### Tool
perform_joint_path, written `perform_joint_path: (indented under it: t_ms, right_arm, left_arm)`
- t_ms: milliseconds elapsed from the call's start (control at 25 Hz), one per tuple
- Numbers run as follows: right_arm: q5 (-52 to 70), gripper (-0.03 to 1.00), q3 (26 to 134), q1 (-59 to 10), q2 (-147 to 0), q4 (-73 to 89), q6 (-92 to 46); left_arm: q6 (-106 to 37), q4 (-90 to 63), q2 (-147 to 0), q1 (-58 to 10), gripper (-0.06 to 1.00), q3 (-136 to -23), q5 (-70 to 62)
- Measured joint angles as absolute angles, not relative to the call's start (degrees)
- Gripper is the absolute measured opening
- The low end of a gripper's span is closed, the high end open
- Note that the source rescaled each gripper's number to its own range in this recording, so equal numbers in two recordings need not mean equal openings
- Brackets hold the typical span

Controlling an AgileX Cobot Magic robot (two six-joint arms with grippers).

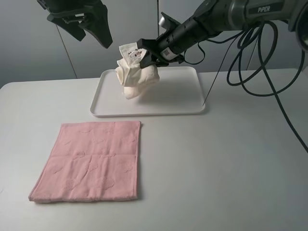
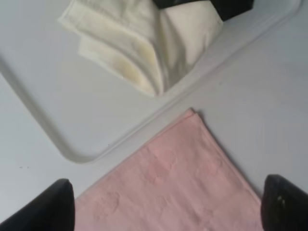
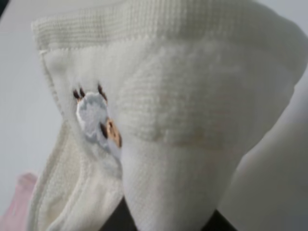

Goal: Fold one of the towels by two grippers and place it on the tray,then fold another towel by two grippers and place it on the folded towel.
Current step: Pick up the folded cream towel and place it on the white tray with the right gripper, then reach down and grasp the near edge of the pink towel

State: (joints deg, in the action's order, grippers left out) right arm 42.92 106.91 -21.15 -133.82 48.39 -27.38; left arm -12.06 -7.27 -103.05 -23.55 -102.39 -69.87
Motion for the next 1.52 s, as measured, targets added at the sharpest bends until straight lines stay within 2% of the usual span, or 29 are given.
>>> perform_joint_path:
  t_ms: [240,720,760,800,960,1080,1200,1520]
  right_arm:
    - [38.53,0.16,106.91,-21.15,-137.77,39.53,-21.66]
    - [32.03,0.16,106.91,-20.54,-140.7,34.51,-14.84]
    - [31.89,0.2,106.91,-20.54,-140.7,34.2,-14.46]
    - [31.7,0.28,106.91,-20.54,-140.7,33.97,-14.3]
    - [31.56,0.74,106.91,-20.54,-140.7,33.72,-13.98]
    - [32.68,0.94,106.91,-20.54,-140.7,33.72,-13.98]
    - [34.25,0.99,106.91,-20.54,-140.31,31.48,-14.11]
    - [36.97,1.0,106.91,-20.54,-132.1,22.02,-13.3]
  left_arm:
    - [-11.6,-7.27,-103.05,-23.55,0.99,-102.39,-69.87]
    - [-11.26,-7.27,-103.05,-23.55,0.99,-102.39,-69.87]
    - [-11.13,-7.27,-103.05,-23.55,0.99,-102.39,-69.87]
    - [-11.13,-7.27,-103.05,-23.55,0.99,-102.39,-69.87]
    - [-11.13,-7.27,-103.05,-23.55,0.99,-102.39,-69.87]
    - [-11.13,-7.27,-103.05,-23.55,0.99,-102.39,-69.87]
    - [-11.13,-7.27,-103.05,-23.55,0.99,-102.39,-69.87]
    - [-11.13,-7.27,-103.05,-23.55,0.99,-102.39,-69.87]
